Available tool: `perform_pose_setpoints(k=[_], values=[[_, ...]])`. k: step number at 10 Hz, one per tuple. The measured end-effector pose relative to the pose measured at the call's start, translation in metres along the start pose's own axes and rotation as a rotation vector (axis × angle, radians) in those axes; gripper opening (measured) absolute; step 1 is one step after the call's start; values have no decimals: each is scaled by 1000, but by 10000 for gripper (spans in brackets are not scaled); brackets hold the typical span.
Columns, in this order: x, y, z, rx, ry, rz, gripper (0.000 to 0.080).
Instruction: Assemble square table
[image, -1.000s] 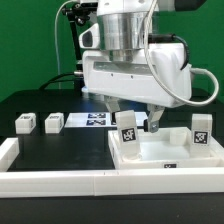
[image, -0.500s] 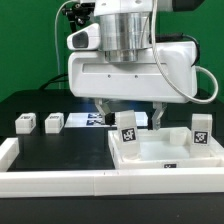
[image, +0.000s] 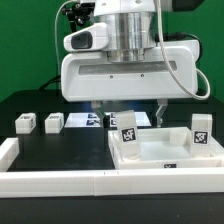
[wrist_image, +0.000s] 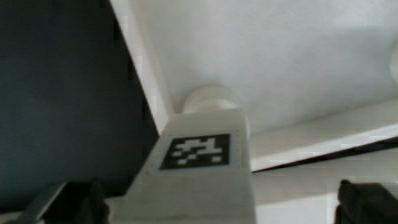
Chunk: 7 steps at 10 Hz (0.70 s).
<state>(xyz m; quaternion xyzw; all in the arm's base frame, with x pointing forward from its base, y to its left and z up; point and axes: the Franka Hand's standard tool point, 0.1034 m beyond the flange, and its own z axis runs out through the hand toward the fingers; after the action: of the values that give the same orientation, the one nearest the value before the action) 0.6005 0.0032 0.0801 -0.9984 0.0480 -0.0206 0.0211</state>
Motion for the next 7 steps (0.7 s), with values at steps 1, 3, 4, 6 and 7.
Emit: perform_pose_setpoints(k=[1,3,4,6,7], values=[[0,0,0,-3,0,-43,648],[0,1,0,-3,-1,-41,612],[0,1,0,-3,-1,-41,420],[0,1,0,-3,-1,-41,290],[0,1,0,-3,-1,-40,290]])
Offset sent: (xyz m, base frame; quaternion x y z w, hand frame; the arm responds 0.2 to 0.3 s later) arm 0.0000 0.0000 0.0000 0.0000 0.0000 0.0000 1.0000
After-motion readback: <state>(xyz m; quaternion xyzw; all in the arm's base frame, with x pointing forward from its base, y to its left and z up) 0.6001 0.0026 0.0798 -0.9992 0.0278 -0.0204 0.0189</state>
